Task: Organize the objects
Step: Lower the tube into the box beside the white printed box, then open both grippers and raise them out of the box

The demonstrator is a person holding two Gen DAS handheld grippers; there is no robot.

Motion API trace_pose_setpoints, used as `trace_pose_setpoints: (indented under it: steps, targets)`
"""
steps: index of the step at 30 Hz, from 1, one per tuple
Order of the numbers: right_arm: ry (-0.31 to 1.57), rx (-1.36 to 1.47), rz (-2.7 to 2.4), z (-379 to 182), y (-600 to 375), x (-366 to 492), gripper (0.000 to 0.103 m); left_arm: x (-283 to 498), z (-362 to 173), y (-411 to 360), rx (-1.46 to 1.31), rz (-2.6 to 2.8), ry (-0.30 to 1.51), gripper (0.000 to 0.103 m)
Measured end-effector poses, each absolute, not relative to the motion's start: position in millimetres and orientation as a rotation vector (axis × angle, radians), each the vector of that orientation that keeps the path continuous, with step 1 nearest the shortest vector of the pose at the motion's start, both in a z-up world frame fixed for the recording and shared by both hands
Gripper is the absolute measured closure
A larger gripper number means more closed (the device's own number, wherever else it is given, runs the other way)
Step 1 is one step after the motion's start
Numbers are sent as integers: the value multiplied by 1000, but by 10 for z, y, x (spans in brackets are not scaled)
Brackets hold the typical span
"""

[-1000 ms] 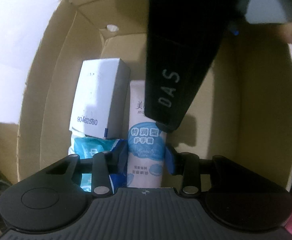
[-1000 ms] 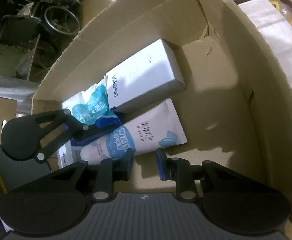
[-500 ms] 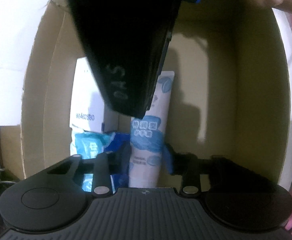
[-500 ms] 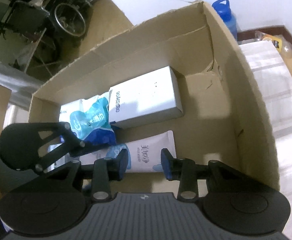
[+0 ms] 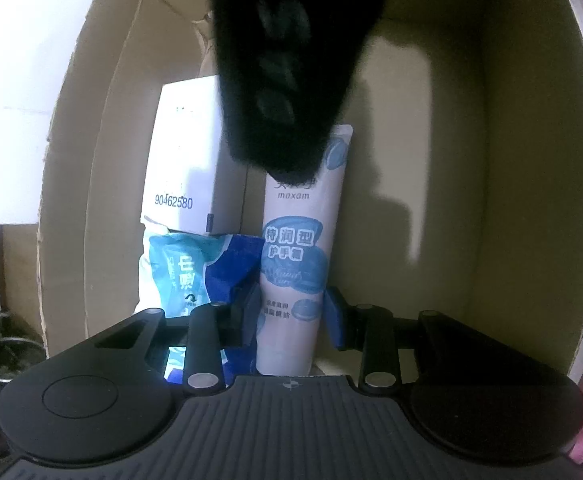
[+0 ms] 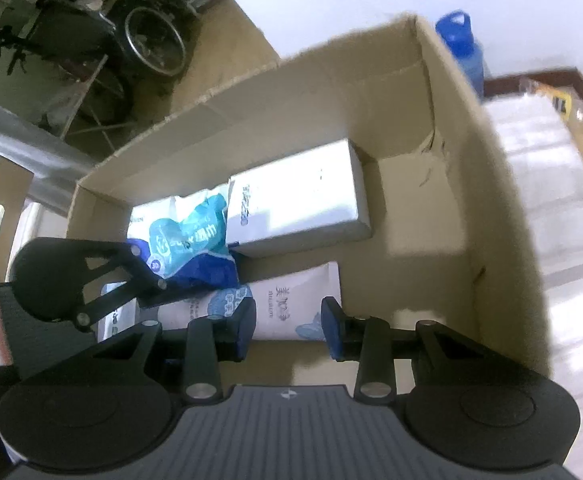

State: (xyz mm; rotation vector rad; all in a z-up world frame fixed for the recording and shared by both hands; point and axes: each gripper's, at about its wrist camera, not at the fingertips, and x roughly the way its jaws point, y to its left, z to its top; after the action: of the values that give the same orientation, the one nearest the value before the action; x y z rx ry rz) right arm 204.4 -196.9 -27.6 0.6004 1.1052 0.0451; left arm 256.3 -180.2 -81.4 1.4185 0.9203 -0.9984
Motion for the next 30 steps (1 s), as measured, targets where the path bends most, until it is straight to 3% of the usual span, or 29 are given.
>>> trace_pose_setpoints:
  steps: [7,9,13,15,17,20,21,22,23,24,25,26,30]
  targets:
    - [1018,499,154,150,-2123,1774,64,2616,-270,-1840,1205,-934,841,66]
    - [1021,409,219,288,-2118,1627,53,2596,58,-1769,1051,-962,835,63]
    - [1028,273,342,462,-2041,1323,42,2452,467,-1583,788,-1121,877,37]
    - [1030,213,402,504,-2000,1237,32,2144,469,-1570,750,-1188,886,30]
    - [1015,86,417,551,-1902,1207,27,2039,344,-1737,802,-1184,903,30]
    - [1018,-123,420,535,-1681,1226,27,1970,186,-1329,902,-1143,959,31]
    - [1021,-149,433,499,-1653,1234,27,1961,94,-1318,913,-1142,977,35]
    - [1030,-170,437,447,-1636,1255,27,1995,-98,-1312,911,-1146,1004,46]
    - [1040,-190,429,399,-1623,1279,31,1871,-98,-1124,901,-1143,1037,53]
    - [1052,-211,421,353,-1616,1298,43,1769,-65,-961,900,-1125,1072,61]
    - [1069,-234,398,300,-1608,1315,45,1764,-178,-798,917,-1105,1085,73]
    - [1062,-251,370,276,-1610,1317,54,1751,-241,-805,950,-1094,1093,77]
    - [1072,-225,356,277,-1701,1339,56,1722,-213,-763,961,-1055,1092,87]
